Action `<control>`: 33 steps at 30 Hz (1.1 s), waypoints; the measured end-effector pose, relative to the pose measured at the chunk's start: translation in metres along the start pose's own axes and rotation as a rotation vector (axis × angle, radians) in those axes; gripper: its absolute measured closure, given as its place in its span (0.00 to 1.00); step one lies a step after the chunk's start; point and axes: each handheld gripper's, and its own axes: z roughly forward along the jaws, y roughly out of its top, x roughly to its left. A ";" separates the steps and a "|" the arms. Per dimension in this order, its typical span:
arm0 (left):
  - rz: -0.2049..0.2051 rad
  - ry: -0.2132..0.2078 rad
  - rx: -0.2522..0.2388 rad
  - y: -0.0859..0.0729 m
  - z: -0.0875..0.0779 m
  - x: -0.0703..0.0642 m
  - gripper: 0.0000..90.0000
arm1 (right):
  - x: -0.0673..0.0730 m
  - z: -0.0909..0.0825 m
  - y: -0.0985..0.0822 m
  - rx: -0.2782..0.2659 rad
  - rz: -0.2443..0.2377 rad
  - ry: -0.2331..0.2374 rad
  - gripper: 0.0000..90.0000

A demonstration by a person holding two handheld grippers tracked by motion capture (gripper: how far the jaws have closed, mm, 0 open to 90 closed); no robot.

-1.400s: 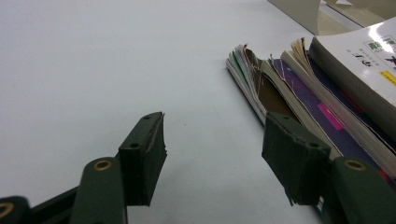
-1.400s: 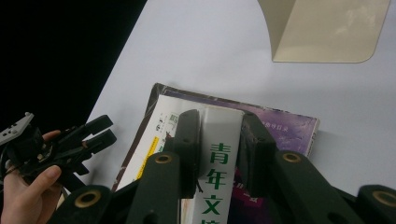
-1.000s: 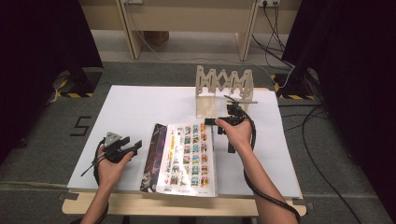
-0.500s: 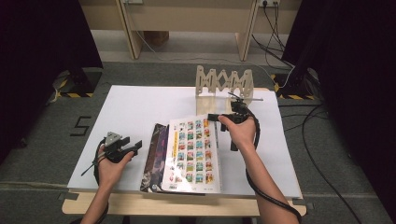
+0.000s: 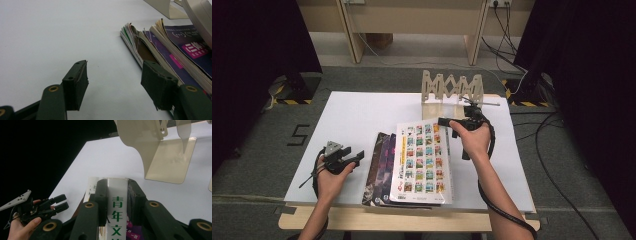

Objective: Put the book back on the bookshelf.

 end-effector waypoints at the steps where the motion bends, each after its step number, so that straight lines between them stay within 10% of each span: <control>1: -0.001 0.000 0.000 0.000 0.000 0.000 0.42 | 0.000 -0.001 0.000 -0.005 -0.007 -0.002 0.83; 33: 0.007 0.017 -0.007 0.000 -0.001 -0.001 0.41 | 0.000 -0.030 0.016 -0.108 -0.027 -0.031 0.83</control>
